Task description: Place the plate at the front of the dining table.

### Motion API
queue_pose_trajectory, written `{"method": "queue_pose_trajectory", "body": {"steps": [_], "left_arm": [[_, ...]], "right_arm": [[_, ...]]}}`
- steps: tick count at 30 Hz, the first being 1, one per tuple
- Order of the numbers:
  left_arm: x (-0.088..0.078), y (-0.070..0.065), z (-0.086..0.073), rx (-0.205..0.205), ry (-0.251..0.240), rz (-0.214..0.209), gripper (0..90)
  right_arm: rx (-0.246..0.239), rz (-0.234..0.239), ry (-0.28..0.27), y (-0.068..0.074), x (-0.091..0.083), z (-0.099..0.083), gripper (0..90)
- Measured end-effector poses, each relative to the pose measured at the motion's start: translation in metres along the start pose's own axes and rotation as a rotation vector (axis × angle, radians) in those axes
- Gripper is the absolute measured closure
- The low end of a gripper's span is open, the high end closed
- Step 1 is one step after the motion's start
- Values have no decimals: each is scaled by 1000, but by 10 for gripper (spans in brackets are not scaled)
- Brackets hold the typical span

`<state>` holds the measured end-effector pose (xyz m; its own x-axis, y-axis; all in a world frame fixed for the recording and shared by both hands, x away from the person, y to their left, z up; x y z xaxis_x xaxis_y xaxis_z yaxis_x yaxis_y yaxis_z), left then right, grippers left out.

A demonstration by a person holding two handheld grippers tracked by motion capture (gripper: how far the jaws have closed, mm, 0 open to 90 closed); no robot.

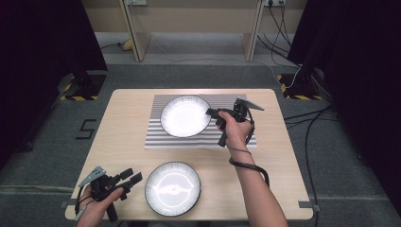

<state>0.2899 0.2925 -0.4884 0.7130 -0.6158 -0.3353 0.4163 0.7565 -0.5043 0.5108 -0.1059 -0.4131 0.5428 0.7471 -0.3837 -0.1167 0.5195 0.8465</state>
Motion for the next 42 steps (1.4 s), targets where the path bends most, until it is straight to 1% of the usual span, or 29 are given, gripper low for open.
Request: {"method": "queue_pose_trajectory", "body": {"steps": [9, 11, 13, 18, 20, 22, 25, 27, 28, 33, 34, 36, 38, 42], "left_arm": [[1, 0, 0, -1, 3, -1, 397], [0, 1, -1, -2, 3, 0, 397], [0, 1, -1, -3, 2, 0, 396], [1, 2, -1, -5, 3, 1, 396], [1, 2, -1, -5, 4, 3, 397], [1, 2, -1, -5, 4, 3, 397], [2, 2, -2, -5, 5, 5, 397], [2, 2, -2, -4, 7, 3, 397], [2, 2, -2, -4, 7, 3, 397], [2, 3, -3, -7, 7, 4, 397], [2, 3, -3, -8, 7, 3, 397], [2, 3, -3, -6, 8, 3, 397], [2, 3, -3, -7, 9, 4, 398], [3, 3, -3, -7, 10, 4, 398]], "right_arm": [[13, -16, -10, -6, 2, 5, 758], [31, -19, -7, -8, 2, 6, 757], [26, -21, -11, -9, 3, 6, 757], [37, -31, -14, -12, 4, 10, 757], [34, -32, -19, -13, 5, 10, 757], [49, -34, -16, -13, 5, 12, 757], [46, -37, -24, -15, 6, 13, 757], [62, -35, -24, -15, 6, 15, 757], [52, -39, -28, -16, 6, 15, 757], [61, -45, -34, -17, 7, 19, 757], [70, -45, -36, -17, 7, 21, 757], [69, -49, -40, -19, 8, 22, 757], [82, -49, -40, -19, 8, 23, 757], [83, -59, -43, -23, 9, 25, 757]]}}
Point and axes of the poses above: each handheld gripper's, and its own axes: x roughly forward along the jaws, z roughly out of its top, y roughly to its left, the point moved 1 cm from there along x, roughly forward along the jaws, and after that the axes turned 3 degrees about -x, right-handed, at the moved point
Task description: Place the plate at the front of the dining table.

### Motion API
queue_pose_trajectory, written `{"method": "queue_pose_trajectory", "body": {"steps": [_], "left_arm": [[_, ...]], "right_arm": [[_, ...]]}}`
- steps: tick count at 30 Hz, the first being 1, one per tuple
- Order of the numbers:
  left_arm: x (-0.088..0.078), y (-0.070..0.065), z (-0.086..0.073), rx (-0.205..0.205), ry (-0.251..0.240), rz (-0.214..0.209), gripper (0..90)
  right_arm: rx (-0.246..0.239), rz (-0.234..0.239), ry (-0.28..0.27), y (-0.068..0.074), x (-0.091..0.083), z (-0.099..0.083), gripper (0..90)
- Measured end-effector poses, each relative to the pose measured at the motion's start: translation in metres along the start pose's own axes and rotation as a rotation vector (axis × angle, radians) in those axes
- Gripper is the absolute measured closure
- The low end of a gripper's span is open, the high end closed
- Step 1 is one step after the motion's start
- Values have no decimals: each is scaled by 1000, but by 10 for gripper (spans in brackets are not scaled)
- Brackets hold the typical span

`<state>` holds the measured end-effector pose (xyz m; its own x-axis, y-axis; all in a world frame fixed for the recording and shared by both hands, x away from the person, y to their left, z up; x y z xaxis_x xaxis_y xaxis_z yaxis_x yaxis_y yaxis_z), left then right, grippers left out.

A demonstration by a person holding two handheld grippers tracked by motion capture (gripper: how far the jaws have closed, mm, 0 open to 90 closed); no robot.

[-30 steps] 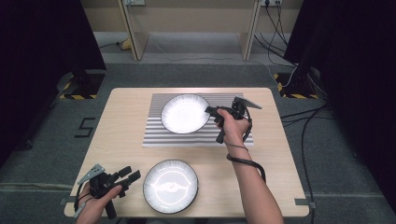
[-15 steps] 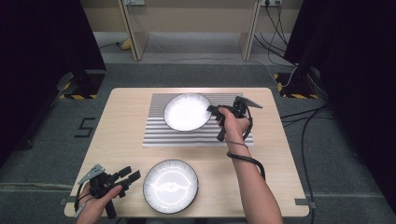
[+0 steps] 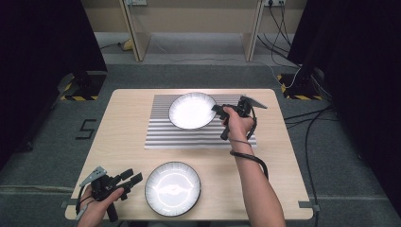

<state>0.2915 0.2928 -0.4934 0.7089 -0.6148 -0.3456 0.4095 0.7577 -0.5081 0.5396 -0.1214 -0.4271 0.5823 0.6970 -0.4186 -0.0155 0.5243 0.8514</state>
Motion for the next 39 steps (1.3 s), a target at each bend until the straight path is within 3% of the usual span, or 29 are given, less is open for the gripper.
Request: {"method": "queue_pose_trajectory", "body": {"steps": [13, 39], "left_arm": [[1, 1, 0, 1, 1, 2, 398], [2, 2, 0, 4, 3, -1, 399]], "right_arm": [[25, -12, -15, -8, 5, 7, 757], [44, -41, -42, -12, 13, 24, 756]]}}
Point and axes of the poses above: each handheld gripper's, and its own axes: x roughly forward along the jaws, z roughly out of its top, y roughly to its left, the point moved 1 cm from there along x, roughly forward along the jaws, and after that the axes turned 3 degrees about -x, right-handed, at the moved point
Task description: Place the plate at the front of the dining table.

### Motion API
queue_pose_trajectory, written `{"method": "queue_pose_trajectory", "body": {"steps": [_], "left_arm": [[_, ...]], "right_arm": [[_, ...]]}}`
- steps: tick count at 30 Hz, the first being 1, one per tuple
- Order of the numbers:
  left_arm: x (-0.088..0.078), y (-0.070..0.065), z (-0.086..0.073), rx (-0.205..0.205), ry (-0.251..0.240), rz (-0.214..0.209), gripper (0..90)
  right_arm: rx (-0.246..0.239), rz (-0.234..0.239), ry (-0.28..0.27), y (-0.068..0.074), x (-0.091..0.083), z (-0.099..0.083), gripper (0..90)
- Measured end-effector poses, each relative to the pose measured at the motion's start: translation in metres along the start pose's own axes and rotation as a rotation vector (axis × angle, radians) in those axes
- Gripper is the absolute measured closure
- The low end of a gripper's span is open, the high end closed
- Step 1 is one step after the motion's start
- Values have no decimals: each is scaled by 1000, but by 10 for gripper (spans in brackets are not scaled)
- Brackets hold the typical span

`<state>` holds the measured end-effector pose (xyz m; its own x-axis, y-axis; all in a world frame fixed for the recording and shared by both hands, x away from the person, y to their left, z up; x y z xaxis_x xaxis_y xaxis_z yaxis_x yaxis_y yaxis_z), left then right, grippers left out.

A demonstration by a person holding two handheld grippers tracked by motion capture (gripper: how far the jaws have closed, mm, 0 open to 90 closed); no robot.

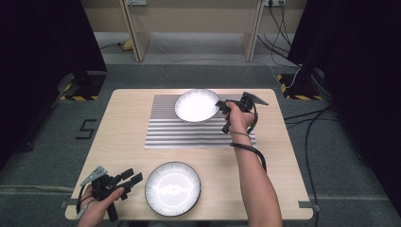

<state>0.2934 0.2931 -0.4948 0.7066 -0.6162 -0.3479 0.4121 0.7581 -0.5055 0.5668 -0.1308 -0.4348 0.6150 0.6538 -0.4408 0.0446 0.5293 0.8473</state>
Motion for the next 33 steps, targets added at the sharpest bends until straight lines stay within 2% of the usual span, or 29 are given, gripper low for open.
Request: {"method": "queue_pose_trajectory", "body": {"steps": [18, 22, 29, 33], "left_arm": [[1, 1, 0, -1, 4, 0, 399], [1, 1, 0, 0, 3, -3, 400], [0, 1, 0, -1, 2, 0, 402], [0, 1, 0, -3, 2, -1, 402]], "right_arm": [[35, -20, -13, -11, 9, 6, 755], [44, -25, -14, -13, 13, 6, 755], [34, -49, -8, -17, 20, 4, 752], [52, -46, -9, -20, 25, 4, 752]]}}
Point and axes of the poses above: each handheld gripper's, and its own axes: x roughly forward along the jaws, z roughly out of its top, y roughly to its left, the point moved 1 cm from there along x, roughly forward along the jaws, and after that the axes turned 3 degrees about -x, right-handed, at the moved point
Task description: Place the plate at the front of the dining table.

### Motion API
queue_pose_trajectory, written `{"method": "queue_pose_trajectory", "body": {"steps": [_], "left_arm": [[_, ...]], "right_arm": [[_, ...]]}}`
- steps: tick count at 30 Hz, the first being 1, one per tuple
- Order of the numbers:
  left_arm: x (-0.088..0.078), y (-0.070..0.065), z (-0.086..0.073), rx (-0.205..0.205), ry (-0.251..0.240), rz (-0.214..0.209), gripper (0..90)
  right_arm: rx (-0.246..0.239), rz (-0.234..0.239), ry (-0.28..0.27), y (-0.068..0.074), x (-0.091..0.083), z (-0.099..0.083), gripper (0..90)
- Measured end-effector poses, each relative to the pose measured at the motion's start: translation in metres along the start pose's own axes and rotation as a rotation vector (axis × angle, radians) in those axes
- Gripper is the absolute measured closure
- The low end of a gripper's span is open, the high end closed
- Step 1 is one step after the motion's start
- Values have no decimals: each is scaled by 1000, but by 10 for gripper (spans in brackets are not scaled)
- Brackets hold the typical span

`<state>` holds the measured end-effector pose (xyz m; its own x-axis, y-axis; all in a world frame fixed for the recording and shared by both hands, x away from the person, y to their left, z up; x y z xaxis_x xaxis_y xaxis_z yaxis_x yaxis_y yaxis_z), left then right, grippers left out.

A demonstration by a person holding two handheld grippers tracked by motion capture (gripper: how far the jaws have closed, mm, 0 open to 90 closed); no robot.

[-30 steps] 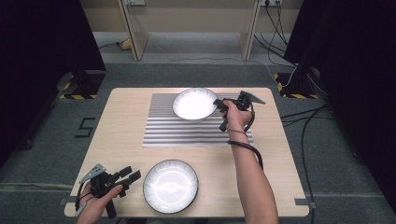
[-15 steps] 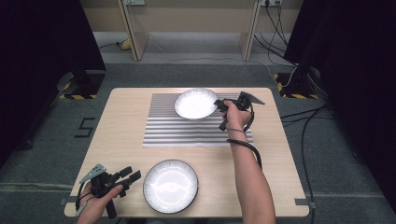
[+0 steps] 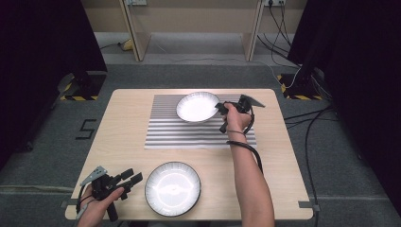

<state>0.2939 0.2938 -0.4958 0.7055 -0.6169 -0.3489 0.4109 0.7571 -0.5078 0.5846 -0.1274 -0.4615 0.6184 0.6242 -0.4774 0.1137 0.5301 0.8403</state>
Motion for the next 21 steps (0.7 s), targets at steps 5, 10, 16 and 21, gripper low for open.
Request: {"method": "queue_pose_trajectory", "body": {"steps": [5, 10, 16, 21], "left_arm": [[0, 1, 0, 0, 1, -1, 403], [1, 0, -1, -1, 3, -2, 403], [1, 0, -1, 1, 6, -1, 404], [1, 0, -1, 2, 7, -2, 404]], "right_arm": [[2, -8, -1, -3, 5, 0, 752], [4, -18, -5, -5, 8, 0, 751], [0, -31, -13, -9, 11, 1, 750], [-3, -50, -17, -12, 13, 1, 745]]}}
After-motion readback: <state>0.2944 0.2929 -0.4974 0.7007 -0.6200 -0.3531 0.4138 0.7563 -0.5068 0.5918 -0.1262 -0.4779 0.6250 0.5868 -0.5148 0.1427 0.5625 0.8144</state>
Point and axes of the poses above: each handheld gripper's, and its own axes: x roughly forward along the jaws, z roughly out of its top, y roughly to its left, the point moved 1 cm from there along x, roughly forward along the jaws, and after that the axes turned 3 degrees about -x, right-handed, at the moved point
